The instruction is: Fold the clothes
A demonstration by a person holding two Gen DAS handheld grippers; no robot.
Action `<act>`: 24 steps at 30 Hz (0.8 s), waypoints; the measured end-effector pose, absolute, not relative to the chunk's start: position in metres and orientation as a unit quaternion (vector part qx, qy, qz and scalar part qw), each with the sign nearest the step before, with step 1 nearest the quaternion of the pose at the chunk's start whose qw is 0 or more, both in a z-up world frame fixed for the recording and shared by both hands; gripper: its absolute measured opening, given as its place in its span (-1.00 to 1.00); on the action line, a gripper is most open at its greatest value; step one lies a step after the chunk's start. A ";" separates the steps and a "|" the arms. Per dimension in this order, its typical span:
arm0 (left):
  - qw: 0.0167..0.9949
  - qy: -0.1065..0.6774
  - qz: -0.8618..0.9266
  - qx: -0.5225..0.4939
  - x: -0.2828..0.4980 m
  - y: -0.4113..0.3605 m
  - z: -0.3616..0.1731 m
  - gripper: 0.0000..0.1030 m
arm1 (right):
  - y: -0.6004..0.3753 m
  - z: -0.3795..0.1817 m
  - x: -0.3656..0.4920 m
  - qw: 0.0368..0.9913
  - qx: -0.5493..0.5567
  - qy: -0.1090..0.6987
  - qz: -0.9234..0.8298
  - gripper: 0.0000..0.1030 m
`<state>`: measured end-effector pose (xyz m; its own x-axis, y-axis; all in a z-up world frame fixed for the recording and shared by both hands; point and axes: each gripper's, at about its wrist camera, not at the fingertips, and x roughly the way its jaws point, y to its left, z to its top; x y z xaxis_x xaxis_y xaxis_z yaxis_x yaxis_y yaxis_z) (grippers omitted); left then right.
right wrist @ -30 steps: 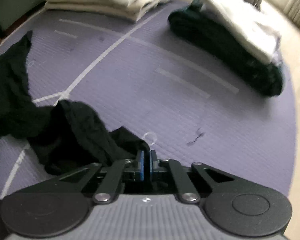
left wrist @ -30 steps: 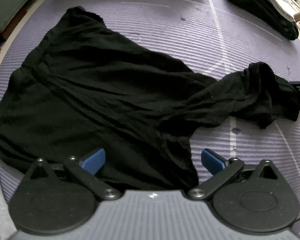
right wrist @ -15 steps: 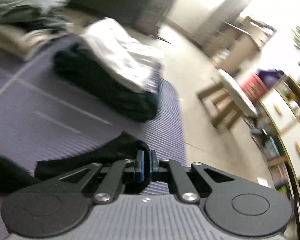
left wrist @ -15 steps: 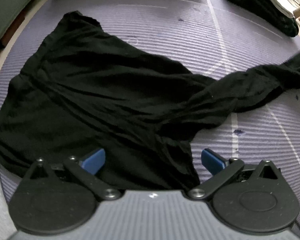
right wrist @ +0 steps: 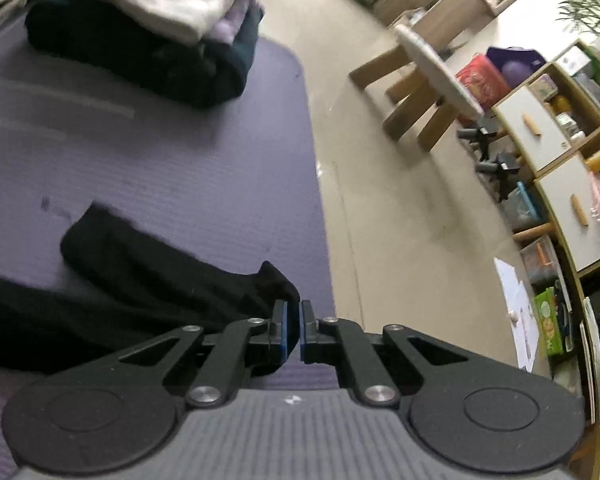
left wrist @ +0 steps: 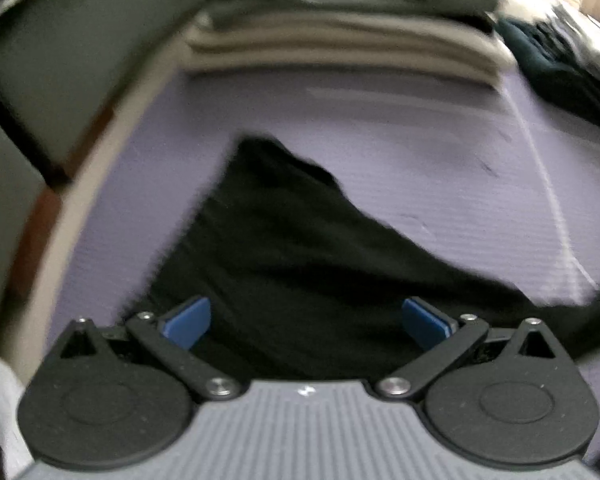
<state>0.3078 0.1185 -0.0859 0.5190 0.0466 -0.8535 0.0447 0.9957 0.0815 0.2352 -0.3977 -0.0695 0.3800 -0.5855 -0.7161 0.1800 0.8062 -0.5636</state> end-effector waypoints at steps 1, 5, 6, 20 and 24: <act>0.875 0.481 -0.004 0.047 0.320 0.132 -0.084 0.99 | -0.398 -0.071 0.234 0.805 -0.201 0.507 -0.233 -0.91; 0.878 0.476 -0.043 0.033 0.354 0.172 -0.082 0.98 | -0.399 -0.075 0.230 0.804 -0.198 0.515 -0.220 -0.90; 0.877 0.476 -0.049 0.034 0.358 0.174 -0.082 0.97 | -0.399 -0.076 0.229 0.804 -0.197 0.517 -0.219 -0.90; 0.880 0.446 -0.140 0.084 0.397 0.154 -0.108 -0.04 | -0.403 -0.085 0.232 0.802 -0.186 0.522 -0.223 -0.43; 0.885 0.432 -0.144 0.099 0.390 0.141 -0.109 -0.76 | -0.392 -0.073 0.233 0.829 -0.180 0.485 -0.213 -0.37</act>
